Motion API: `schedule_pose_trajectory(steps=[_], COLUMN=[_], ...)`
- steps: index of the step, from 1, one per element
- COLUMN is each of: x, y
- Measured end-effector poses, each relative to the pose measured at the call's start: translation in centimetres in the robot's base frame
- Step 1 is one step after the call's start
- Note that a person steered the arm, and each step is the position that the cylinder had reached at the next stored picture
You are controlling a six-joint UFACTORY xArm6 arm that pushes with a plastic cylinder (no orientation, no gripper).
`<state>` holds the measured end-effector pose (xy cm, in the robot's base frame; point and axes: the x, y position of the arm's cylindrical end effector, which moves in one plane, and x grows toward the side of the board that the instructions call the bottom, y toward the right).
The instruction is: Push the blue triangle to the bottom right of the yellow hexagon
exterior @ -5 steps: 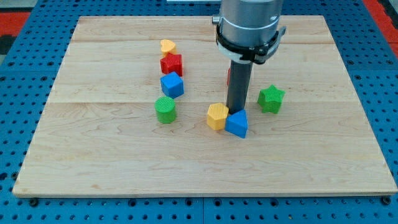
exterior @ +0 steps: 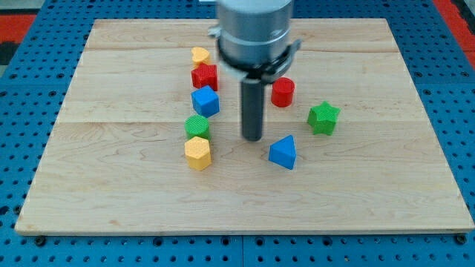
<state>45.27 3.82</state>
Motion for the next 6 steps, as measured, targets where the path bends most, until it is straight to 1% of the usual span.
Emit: schedule_pose_trajectory(steps=[1,2,3,4,6], x=[1.3,6.0,7.2,6.8,3.2], y=[6.8,5.6,1.3,1.3,1.0])
